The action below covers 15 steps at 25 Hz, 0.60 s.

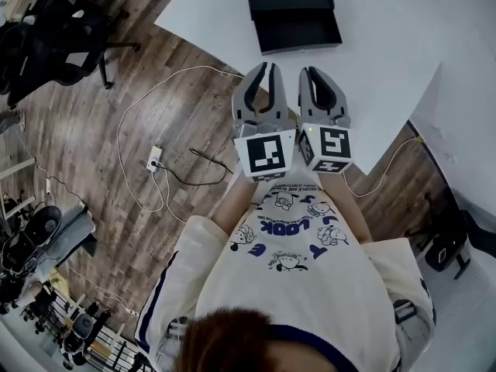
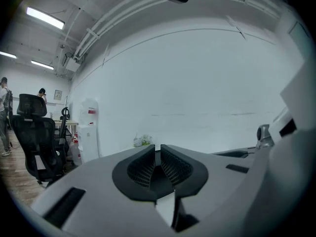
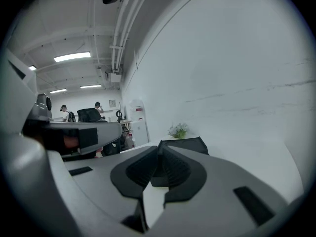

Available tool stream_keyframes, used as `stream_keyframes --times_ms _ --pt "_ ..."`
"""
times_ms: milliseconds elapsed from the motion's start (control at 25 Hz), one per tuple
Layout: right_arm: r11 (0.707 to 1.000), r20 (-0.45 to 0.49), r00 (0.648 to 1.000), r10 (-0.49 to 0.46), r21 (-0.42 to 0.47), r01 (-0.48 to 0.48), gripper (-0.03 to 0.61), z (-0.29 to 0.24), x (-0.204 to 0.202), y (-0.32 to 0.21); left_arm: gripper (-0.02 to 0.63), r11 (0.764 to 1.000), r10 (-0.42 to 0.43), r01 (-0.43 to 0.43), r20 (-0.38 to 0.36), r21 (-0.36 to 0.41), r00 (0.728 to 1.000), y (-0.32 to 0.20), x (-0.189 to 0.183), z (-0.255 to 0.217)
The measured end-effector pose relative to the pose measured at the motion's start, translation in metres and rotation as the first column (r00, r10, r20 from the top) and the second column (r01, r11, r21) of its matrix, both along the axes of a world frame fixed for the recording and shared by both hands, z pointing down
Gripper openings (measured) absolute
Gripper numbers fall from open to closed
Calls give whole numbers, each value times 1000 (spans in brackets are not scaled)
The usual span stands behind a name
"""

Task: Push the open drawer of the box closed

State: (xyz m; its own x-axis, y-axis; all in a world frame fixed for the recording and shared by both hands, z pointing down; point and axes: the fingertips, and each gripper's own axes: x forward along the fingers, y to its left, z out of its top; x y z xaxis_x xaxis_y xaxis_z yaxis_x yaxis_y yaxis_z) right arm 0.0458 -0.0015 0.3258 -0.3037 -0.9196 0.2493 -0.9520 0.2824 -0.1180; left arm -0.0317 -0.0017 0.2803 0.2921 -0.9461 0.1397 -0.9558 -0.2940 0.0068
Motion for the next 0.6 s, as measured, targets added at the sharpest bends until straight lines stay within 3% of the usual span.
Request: stream_keyframes --times_ms 520,600 --pt "992 -24 998 66 -102 -68 52 44 8 -43 44 995 56 -56 -2 -80 998 -45 -1 39" --pt "990 -40 997 66 -126 -71 117 52 9 -45 44 994 56 -56 -1 -88 998 -50 -3 43"
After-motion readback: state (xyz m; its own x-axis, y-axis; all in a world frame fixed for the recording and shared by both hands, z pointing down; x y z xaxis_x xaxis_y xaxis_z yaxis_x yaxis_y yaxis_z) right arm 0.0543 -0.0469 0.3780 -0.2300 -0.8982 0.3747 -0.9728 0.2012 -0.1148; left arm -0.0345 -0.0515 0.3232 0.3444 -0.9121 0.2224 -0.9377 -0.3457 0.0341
